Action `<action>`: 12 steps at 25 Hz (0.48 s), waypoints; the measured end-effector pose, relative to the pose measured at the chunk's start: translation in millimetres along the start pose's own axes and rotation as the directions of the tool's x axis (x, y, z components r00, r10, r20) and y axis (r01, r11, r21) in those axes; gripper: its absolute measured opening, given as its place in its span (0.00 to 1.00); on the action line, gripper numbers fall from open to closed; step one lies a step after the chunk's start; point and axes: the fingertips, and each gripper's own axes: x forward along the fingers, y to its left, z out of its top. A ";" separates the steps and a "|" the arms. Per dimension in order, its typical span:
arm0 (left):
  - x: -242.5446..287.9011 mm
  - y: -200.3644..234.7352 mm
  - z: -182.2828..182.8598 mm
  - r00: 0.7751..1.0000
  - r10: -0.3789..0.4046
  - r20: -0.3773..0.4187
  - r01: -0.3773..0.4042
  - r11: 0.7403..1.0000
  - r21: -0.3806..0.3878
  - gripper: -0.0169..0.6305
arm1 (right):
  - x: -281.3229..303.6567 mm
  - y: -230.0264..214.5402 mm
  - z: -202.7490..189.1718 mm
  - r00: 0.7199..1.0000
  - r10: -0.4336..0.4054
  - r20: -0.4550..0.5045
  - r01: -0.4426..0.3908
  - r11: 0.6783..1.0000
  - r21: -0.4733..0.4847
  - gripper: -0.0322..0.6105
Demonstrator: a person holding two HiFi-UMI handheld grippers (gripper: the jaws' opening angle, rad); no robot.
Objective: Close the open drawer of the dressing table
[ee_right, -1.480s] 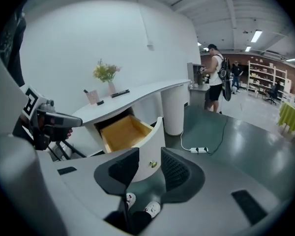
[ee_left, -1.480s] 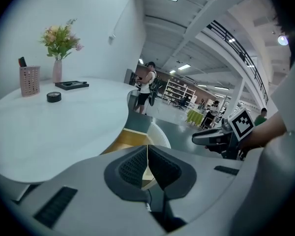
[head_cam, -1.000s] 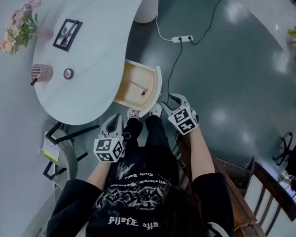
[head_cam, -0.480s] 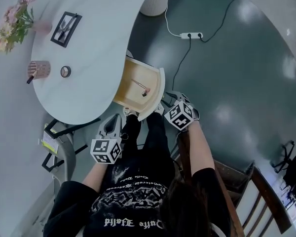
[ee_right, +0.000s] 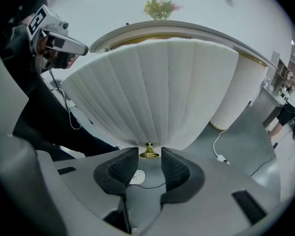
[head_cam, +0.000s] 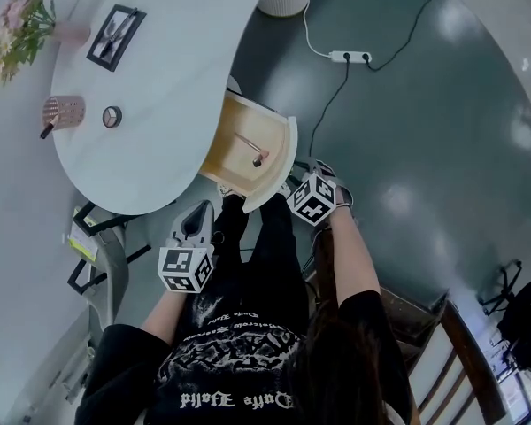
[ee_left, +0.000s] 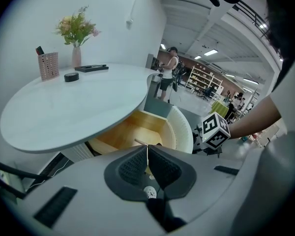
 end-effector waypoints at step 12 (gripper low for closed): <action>-3.5 -1.3 -13.4 1.000 0.003 -0.015 -0.003 1.000 0.002 0.07 | 11.3 0.5 -0.1 1.000 0.020 0.012 -0.019 1.000 -0.025 0.28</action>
